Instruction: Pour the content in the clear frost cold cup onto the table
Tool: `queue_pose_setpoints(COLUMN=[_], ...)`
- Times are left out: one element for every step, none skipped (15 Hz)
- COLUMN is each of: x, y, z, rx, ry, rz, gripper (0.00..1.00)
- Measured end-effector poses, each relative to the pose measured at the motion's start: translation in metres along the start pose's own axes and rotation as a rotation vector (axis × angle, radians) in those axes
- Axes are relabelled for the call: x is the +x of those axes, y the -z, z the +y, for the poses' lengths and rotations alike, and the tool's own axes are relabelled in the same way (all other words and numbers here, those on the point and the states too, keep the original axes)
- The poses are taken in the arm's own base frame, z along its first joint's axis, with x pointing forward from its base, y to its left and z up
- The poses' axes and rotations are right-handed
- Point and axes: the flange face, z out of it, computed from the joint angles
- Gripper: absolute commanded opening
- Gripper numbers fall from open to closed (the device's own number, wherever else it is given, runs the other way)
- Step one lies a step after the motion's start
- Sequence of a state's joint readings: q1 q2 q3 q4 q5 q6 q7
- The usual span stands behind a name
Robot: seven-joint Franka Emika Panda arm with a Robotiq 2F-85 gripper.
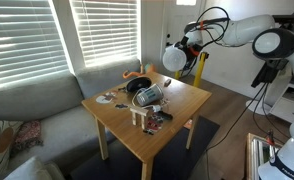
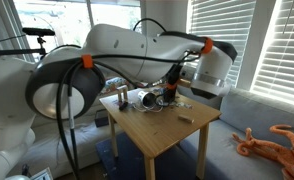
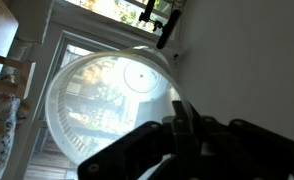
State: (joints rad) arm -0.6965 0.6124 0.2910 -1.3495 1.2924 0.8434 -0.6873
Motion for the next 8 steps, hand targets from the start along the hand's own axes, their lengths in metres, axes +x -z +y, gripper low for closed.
queue_pose_setpoints(x=[0.0,-0.001,-0.002,-0.004,-0.006,-0.009,-0.011,-0.014], y=[-0.005,-0.01,-0.015,-0.02,-0.024,-0.028,-0.03,-0.03], z=[-0.015,-0.029,-0.043,-0.055,-0.066,-0.074,-0.083,-0.091], rx=[-0.044,-0.091,-0.138,-0.187,-0.234,-0.28,-0.326,-0.371], ry=[0.001,0.004,0.006,0.009,0.011,0.014,0.019,0.024], rz=[-0.023,-0.046,-0.07,-0.097,-0.123,-0.149,-0.174,-0.198], gripper=[0.01,0.01,0.01,0.01,0.01,0.01,0.01,0.01])
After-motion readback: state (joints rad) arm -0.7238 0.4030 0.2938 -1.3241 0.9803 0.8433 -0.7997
